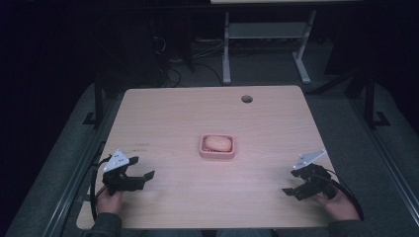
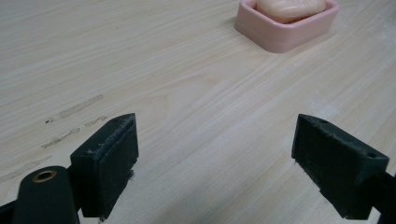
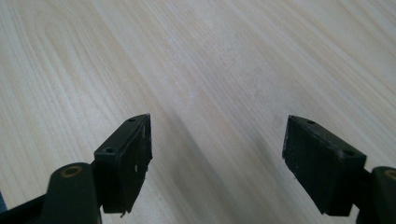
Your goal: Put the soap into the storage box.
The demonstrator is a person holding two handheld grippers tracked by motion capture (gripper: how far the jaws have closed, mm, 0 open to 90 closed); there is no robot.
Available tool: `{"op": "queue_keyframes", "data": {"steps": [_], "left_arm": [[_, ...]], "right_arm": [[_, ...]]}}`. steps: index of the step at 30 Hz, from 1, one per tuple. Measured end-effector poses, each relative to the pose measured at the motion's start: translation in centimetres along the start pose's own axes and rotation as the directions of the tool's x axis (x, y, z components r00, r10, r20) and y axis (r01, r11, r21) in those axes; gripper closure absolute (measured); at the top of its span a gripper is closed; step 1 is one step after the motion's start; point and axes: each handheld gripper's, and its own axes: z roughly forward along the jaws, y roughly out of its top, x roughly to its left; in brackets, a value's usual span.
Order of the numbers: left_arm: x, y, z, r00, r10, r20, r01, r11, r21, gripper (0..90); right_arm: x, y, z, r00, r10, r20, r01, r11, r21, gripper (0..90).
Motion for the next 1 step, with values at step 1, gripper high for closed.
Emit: {"op": "queue_keyframes", "data": {"steps": [1], "left_arm": [[0.00, 0.00, -0.01, 1.0000, -0.001, -0.001, 0.001, 1.0000, 0.000, 14.3]], "right_arm": [[0.07, -0.11, -0.02, 1.0000, -0.001, 0.004, 0.001, 1.000, -0.002, 23.1]]}}
